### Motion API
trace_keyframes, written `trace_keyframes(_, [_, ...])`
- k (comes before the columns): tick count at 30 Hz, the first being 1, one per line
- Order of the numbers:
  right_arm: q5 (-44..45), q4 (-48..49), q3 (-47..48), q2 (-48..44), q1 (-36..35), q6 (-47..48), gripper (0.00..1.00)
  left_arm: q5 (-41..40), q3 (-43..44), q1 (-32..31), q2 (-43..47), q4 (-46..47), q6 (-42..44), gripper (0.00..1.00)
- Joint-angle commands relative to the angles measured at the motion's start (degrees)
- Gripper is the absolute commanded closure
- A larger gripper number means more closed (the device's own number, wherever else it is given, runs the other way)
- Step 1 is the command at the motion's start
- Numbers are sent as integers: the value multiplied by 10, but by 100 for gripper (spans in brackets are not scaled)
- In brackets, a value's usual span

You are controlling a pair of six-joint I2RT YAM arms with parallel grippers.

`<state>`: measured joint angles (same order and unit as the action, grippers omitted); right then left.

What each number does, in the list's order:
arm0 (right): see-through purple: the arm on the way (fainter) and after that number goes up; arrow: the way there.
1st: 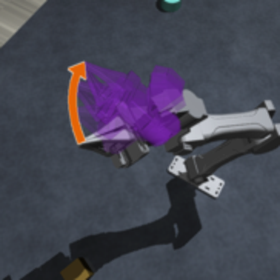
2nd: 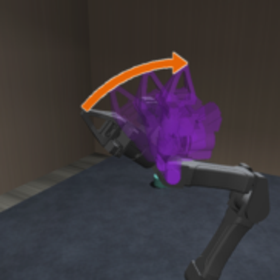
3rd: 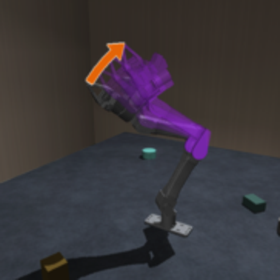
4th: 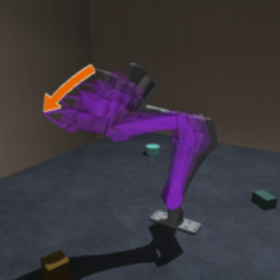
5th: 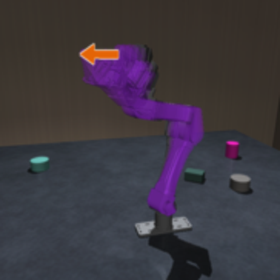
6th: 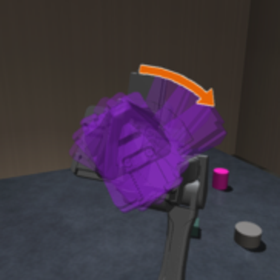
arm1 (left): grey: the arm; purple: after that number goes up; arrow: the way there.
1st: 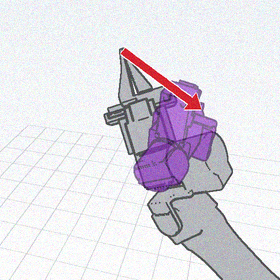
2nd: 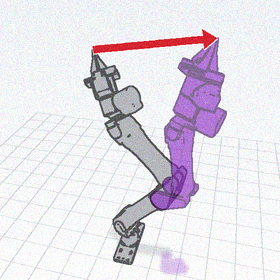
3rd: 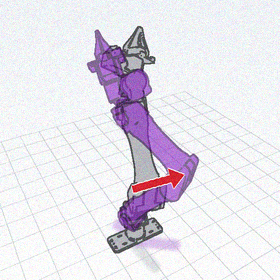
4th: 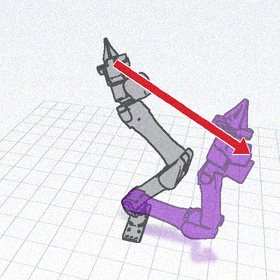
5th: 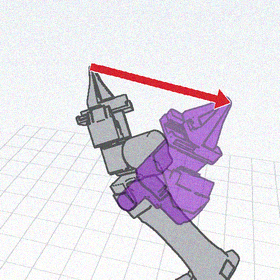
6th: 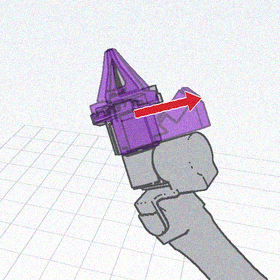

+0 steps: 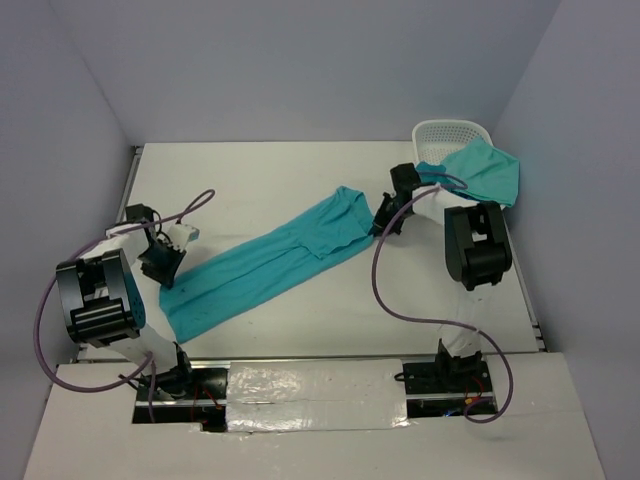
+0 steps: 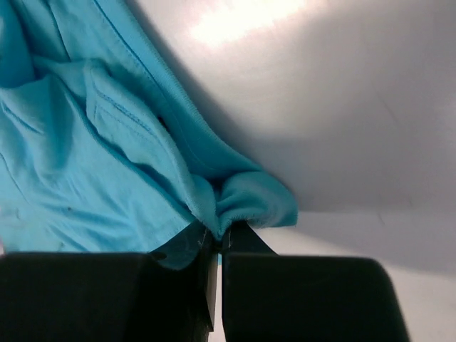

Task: Fold and stack the t-shirts
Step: Rotate the tshirt 90 degrees

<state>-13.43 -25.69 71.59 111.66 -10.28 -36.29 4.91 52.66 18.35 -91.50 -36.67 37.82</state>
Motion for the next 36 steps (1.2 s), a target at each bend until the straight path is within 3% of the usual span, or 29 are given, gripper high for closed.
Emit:
trace_keyframes(1, [45, -51, 71, 49, -21, 36, 100, 55, -5, 5, 31, -69, 44, 73])
trace_keyframes(2, [43, -46, 71, 47, -21, 49, 100, 66, -2, 5, 34, -78, 51, 60])
trace_keyframes(4, [28, -60, 109, 53, -20, 68, 100, 92, 4, 5, 40, -105, 66, 50])
trace_keyframes(5, [32, -86, 132, 56, -23, 79, 100, 99, 12, 5, 40, -112, 68, 36])
trace_keyframes(9, [41, -156, 289, 113, -23, 105, 100, 94, 34, 6, 41, -126, 74, 32])
trace_keyframes(13, [33, -231, 541, 240, -18, 111, 100, 102, 81, 12, 40, -138, 55, 29])
trace_keyframes(14, [28, -254, 589, 299, -18, 106, 100, 108, 93, 13, 39, -143, 52, 1])
trace_keyframes(16, [19, -265, 716, 352, -20, 90, 100, 129, 110, 13, 39, -154, 39, 1])
trace_keyframes(17, [19, -242, 737, 377, -21, 79, 100, 132, 122, 13, 38, -155, 35, 0])
trace_keyframes(21, [18, -49, 682, 347, -21, 33, 100, 136, 139, -2, 22, -154, 27, 1])
trace_keyframes(22, [23, -28, 719, 353, -21, 25, 100, 131, 131, -23, 20, -148, 25, 3])
trace_keyframes(24, [43, -4, 789, 392, -18, 17, 73, 122, 119, -51, 11, -139, 24, 6])
trace_keyframes(25, [52, 8, 804, 391, -11, 5, 54, 111, 109, -74, 7, -128, 20, 8])
trace_keyframes(28, [98, 50, 719, 325, 2, 3, 30, 79, 100, -78, -2, -90, -12, 12])
trace_keyframes(31, [160, -7, 705, 284, 13, 42, 20, 74, 100, -65, -8, -83, -14, 15])
trace_keyframes(36, [190, -89, 632, 204, 19, 78, 16, 68, 97, -62, -15, -91, -15, 20])
